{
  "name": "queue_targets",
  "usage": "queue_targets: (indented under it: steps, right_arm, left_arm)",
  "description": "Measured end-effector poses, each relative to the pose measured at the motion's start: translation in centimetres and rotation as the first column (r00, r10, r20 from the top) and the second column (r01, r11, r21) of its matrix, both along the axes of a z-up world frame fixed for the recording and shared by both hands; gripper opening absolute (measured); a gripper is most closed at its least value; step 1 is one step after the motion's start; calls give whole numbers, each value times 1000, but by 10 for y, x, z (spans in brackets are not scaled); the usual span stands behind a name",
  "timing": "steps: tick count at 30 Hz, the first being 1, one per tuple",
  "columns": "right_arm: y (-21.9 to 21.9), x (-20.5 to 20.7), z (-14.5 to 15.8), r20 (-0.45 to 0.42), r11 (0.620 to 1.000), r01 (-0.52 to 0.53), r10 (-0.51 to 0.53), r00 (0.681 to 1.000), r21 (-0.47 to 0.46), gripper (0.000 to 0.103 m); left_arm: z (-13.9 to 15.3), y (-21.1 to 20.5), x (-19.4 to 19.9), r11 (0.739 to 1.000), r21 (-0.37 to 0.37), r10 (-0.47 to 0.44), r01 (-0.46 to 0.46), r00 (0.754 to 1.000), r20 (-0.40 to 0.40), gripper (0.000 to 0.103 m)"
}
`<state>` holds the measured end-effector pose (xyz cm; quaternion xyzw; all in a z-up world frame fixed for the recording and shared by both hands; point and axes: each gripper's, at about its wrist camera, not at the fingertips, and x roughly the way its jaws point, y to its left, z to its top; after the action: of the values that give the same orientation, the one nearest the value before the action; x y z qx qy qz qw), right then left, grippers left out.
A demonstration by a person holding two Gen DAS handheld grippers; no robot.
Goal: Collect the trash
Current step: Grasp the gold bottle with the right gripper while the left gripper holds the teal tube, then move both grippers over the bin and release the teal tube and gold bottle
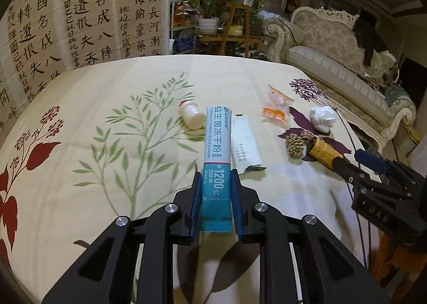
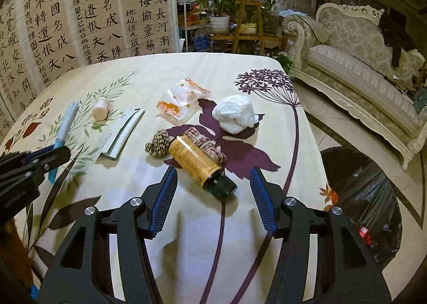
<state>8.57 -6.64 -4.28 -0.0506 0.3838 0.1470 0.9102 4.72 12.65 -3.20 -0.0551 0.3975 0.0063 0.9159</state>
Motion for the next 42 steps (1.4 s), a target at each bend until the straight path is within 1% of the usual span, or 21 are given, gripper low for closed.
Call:
queue_targets:
  steps: [3,6,10,13,14,15,19,21,23,27,31,36,42]
  right_arm:
    - [4,1,-4,-43,999,-34,35,998,39,55]
    - [12,-6,-2,-48,996,-77,79,996,49,55]
    - [20,-5,-1,-34,996,-78,79,996,33,55]
    - [24,3,-2,-43,996,-77,78,996,34,54]
    - [26,6,-3,-50,996,-82,83,995,34,51]
    - [28,8,-4,-57,996,-88,89,994,32,45]
    - [36,13,-11,-79,994,-108,108,991,5,33]
    - [37,12,-13,-87,994,-108,107,990,1,23]
    - [37,10,-12,-81,994,-108,108,991,4,23]
    - [33,2,-6,-41,996,-93,93,995,4,23]
    - [25,-5,-3,-26,997,-76,77,997,13,23]
    - [8,-14,5,10,999,-38,38,999,27,23]
    - [-27,-26,16,64,998,41,-44,997,43,23]
  left_arm:
    - [-2,4,-1,1000,-2,4,-4,1000,-3,22]
    - [-4,9,-2,1000,-3,12,-12,1000,-3,22]
    - [-6,14,-2,1000,-10,18,-18,1000,-8,22]
    - [-7,17,-2,1000,-19,20,-20,1000,-9,22]
    - [-7,18,-2,1000,-21,20,-20,1000,-10,22]
    - [-8,18,-2,1000,-22,20,-21,1000,-11,22]
    - [-10,21,0,999,-27,23,-23,1000,-16,22]
    - [-11,22,1,999,-30,24,-25,1000,-20,22]
    - [-12,22,1,999,-30,25,-25,999,-20,22]
    - [-12,21,1,999,-33,23,-24,1000,-18,22]
    - [-11,16,-1,999,-44,15,-15,1000,-15,22]
    - [-6,-2,-6,999,-52,-11,12,1000,13,22]
    - [-1,-32,-11,996,-62,-57,59,997,44,22]
